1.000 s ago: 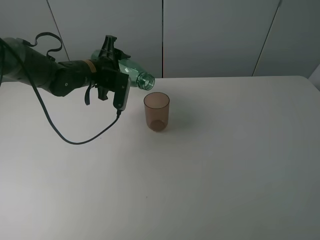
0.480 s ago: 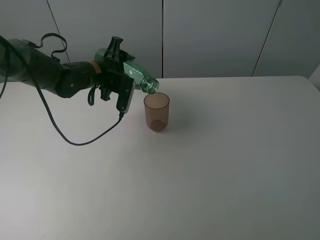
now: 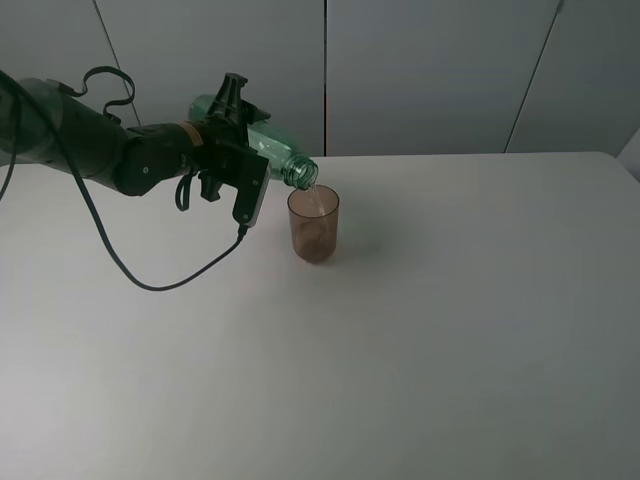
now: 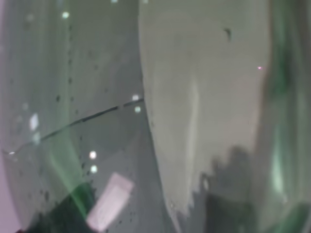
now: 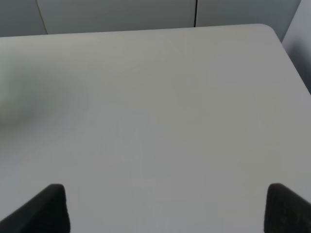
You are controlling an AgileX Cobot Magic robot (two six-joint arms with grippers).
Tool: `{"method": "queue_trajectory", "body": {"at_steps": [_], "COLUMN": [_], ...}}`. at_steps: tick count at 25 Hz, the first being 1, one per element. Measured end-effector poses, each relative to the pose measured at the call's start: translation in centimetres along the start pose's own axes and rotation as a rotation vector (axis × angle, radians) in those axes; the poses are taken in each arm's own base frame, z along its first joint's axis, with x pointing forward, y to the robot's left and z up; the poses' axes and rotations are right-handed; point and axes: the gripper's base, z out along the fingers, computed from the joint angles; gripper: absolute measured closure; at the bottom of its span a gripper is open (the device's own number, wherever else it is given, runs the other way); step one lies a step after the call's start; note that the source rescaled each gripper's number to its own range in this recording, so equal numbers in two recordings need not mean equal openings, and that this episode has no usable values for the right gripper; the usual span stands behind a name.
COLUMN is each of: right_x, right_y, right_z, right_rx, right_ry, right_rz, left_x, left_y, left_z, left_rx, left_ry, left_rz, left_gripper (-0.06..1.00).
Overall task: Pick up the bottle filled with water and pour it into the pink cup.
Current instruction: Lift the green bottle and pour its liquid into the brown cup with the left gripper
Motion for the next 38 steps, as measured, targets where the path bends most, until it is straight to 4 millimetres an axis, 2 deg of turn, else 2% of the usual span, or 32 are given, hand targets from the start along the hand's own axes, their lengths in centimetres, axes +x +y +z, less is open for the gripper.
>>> {"method": "queue_trajectory", "body": {"at_steps": [38], "right_x": [0.0], "right_y": [0.0], "right_z": [0.0], "right_rx": [0.0], "right_ry": [0.0], "right_rz": [0.0], "left_x": [0.61], "left_y": [-0.01], "left_z": [0.0], "left_rx": [0.008], "left_ry": [0.059], "left_rz": [0.129], "left_gripper": [0.94]}}
